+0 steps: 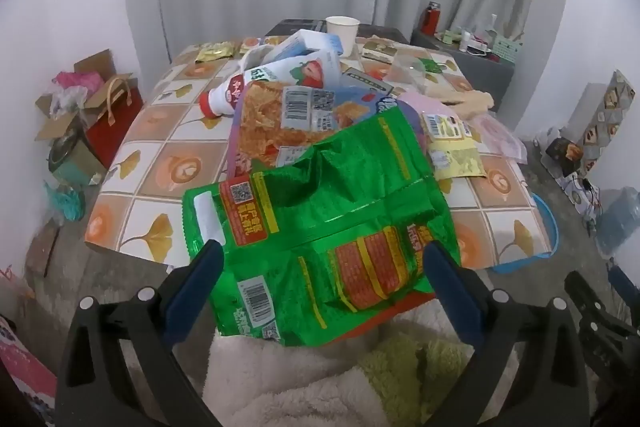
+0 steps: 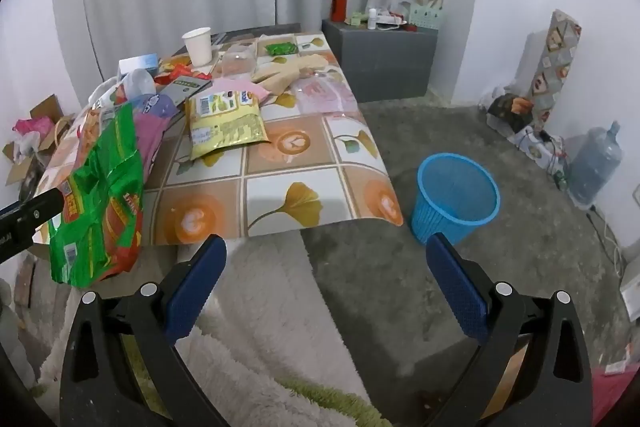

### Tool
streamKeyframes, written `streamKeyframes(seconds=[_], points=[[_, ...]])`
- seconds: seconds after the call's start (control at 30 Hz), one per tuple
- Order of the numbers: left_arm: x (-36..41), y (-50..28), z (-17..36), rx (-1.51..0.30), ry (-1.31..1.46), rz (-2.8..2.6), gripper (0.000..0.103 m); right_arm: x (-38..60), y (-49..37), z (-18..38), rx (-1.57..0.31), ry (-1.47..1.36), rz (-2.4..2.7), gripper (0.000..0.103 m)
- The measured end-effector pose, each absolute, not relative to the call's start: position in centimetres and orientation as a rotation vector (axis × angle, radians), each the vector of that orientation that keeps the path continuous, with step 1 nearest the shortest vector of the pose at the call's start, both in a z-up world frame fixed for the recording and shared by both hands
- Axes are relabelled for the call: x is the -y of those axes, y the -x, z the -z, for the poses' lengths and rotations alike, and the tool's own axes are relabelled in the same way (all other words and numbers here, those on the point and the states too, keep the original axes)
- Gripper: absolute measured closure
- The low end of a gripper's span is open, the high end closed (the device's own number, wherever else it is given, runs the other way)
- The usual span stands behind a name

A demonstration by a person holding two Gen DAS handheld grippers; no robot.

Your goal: Collect trash

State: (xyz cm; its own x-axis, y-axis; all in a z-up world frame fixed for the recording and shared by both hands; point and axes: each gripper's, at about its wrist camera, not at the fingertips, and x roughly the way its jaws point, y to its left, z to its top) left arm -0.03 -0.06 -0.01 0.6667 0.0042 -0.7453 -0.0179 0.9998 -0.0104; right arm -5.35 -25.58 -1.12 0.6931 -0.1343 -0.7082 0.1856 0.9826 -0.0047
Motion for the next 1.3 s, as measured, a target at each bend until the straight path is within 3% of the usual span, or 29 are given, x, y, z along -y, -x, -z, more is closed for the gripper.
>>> streamKeyframes(seconds=[1.3], points=[[-1.1,0.2,0.8,-0.857,0.053,-0.026,0.005,25.3,5.6,1.0,-0.779,-0.072,0.178,0.007]])
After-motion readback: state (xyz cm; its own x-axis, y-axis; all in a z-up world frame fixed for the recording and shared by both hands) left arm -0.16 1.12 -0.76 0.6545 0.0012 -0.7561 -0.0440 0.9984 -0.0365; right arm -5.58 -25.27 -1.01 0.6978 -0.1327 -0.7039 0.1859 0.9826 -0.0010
